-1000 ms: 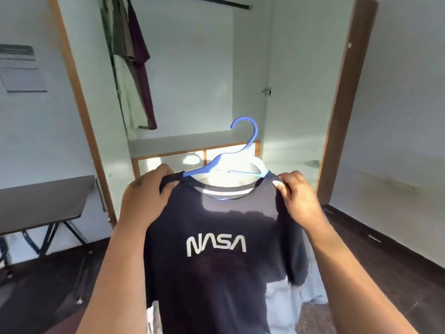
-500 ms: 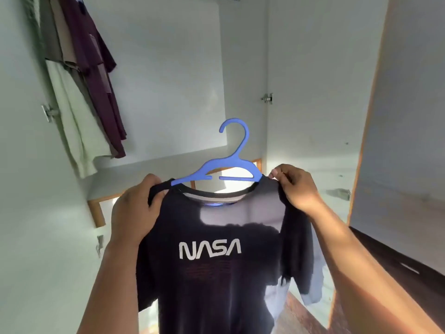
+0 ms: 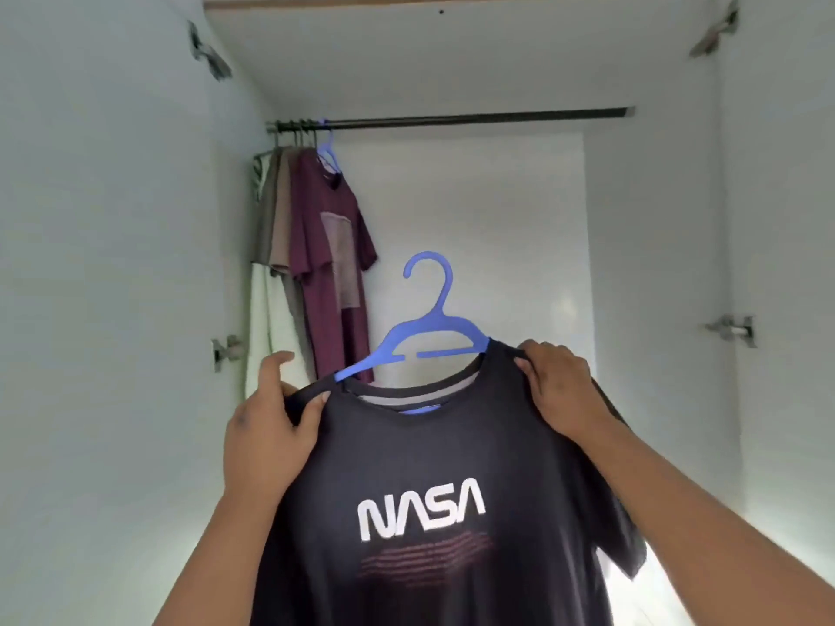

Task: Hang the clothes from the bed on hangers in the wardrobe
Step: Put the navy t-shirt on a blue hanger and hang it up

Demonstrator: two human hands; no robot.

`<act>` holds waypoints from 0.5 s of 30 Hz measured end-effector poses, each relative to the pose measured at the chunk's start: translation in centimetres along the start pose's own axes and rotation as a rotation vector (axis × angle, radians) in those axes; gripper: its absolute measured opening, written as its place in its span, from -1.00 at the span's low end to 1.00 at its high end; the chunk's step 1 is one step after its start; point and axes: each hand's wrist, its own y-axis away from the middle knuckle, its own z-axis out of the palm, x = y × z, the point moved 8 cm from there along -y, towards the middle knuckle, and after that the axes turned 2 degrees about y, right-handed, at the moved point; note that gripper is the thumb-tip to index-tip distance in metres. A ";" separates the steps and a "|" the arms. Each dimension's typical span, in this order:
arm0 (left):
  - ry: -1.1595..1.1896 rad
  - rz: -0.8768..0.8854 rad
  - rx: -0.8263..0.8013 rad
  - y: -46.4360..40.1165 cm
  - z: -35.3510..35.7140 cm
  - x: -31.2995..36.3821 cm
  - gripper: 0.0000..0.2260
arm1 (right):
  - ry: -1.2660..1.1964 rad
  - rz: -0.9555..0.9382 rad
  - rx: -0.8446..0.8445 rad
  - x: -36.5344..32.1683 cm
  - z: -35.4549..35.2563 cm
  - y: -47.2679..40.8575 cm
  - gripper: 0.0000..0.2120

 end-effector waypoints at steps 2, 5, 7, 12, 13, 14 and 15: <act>0.108 -0.084 0.014 -3.4 1.1 -1.9 -0.52 | 0.010 -0.037 0.033 0.0 2.3 -5.0 -0.66; 0.297 -0.237 -0.065 -8.5 4.1 -4.9 -0.74 | 0.030 -0.048 0.040 0.6 6.0 -12.2 -0.74; 0.454 -0.272 -0.092 -12.1 6.2 -6.4 -0.90 | 0.026 -0.061 0.040 0.8 8.3 -16.9 -0.74; 0.451 -0.118 -0.137 -21.8 10.2 -7.5 -0.88 | -0.042 -0.103 0.087 1.0 13.6 -28.6 -0.74; 0.462 -0.093 -0.122 -23.8 10.9 -7.6 -0.89 | -0.062 -0.114 0.073 1.2 14.7 -30.9 -0.75; 0.470 -0.073 -0.097 -25.7 11.5 -7.6 -0.90 | -0.080 -0.119 0.047 1.4 15.8 -33.0 -0.75; 0.467 -0.058 -0.068 -27.9 12.0 -7.8 -0.91 | -0.095 -0.116 0.020 1.6 16.8 -35.0 -0.75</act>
